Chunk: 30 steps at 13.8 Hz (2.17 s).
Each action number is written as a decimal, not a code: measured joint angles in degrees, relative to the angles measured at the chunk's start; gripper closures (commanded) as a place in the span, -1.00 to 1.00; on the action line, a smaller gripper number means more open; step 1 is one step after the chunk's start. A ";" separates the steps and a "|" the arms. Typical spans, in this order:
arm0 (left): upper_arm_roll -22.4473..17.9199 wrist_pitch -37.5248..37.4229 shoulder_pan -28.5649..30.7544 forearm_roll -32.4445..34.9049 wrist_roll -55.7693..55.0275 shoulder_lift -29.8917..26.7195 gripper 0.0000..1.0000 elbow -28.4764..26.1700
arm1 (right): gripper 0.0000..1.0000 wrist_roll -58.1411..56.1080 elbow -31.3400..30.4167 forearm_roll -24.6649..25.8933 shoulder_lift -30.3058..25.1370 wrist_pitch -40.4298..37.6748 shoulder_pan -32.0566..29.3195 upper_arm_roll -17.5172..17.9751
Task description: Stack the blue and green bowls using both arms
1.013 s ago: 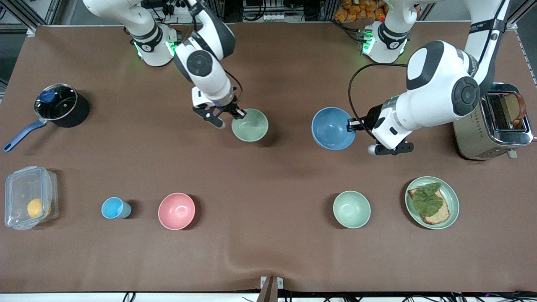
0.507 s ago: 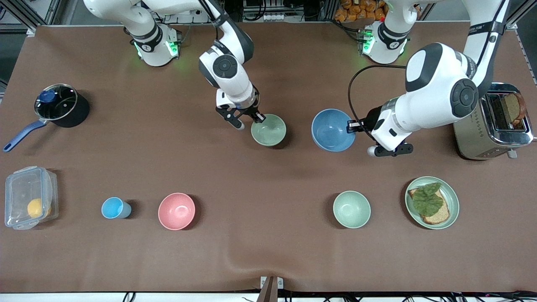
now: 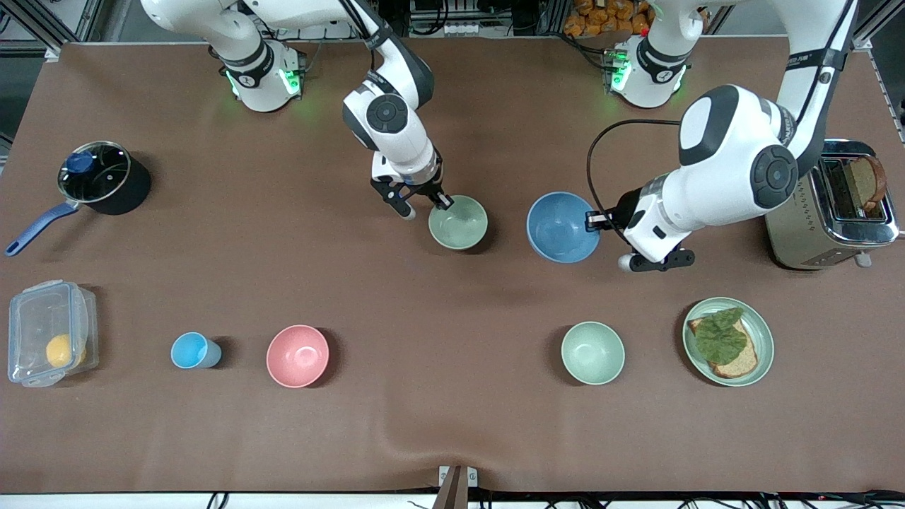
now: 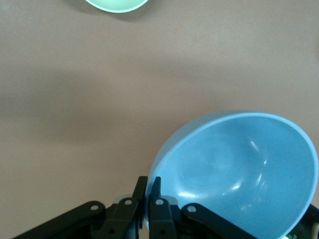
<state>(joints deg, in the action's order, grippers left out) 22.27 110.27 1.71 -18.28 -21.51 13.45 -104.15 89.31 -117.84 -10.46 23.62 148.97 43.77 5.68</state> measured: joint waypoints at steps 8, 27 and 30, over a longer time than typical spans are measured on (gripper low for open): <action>-0.14 0.57 0.25 0.05 -3.76 1.71 1.00 -0.53 | -1.00 2.72 2.21 -0.50 4.00 0.92 1.28 -0.18; 3.68 8.47 -1.67 1.23 -6.29 0.20 1.00 -7.69 | -1.00 -6.51 9.73 -23.84 7.03 -16.68 -12.57 -1.36; 3.79 9.97 -4.53 1.23 -9.77 0.19 1.00 -8.02 | -1.00 -14.42 9.67 -32.81 10.99 -15.45 -12.95 -1.48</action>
<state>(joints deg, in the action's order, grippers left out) 26.06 120.25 -2.82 -17.05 -31.29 13.64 -112.17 74.89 -108.18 -43.27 34.61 133.53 30.82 4.20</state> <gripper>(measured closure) 0.943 0.000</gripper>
